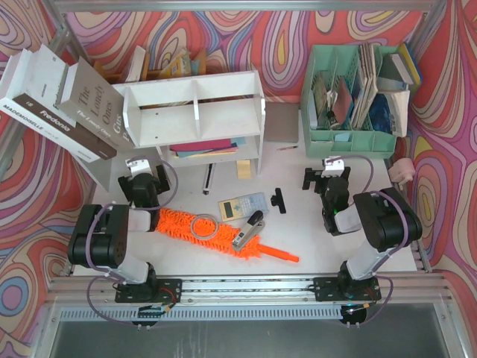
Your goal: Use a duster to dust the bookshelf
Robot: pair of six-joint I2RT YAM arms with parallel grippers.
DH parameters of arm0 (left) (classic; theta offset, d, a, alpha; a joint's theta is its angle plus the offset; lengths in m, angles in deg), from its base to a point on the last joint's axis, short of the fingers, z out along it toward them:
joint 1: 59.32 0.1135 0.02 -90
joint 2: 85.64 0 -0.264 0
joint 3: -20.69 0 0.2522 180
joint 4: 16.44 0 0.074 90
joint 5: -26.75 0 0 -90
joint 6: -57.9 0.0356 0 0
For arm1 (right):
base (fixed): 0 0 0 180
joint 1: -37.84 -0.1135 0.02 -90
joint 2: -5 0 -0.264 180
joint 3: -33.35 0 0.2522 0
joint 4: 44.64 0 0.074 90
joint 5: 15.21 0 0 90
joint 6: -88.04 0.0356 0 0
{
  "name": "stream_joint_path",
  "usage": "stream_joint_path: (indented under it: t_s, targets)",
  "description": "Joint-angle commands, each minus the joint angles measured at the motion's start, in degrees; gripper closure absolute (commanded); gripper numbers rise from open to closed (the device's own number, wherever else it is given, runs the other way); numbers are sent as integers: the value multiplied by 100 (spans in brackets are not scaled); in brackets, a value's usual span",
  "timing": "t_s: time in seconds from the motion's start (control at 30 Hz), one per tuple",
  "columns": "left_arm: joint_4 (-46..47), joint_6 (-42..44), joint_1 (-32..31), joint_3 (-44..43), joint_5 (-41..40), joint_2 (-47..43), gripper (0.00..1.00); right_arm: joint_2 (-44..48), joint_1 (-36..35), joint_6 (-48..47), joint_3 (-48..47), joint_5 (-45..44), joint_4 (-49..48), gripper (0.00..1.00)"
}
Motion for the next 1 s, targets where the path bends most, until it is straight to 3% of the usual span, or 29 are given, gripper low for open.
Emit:
stream_joint_path:
  t_s: [0.0, 0.5, 0.7, 0.83, 0.97]
  targets:
    - [9, -16, 28, -55, 59, -5, 2, -49, 32, 35, -40, -18, -53, 1]
    - [24, -9, 28, -45, 60, -16, 2, -51, 39, 40, -40, -20, -53, 1]
    - [1299, 11, 20, 734, 106, -253, 2, -46, 37, 35, -41, -15, -57, 1]
    - [1499, 149, -229, 1150, -242, -914, 2, -39, 34, 12, 7, -41, -148, 1]
    - [600, 601, -915, 1120, -1192, -1963, 2, 147, 35, -35, 174, 36, -298, 1]
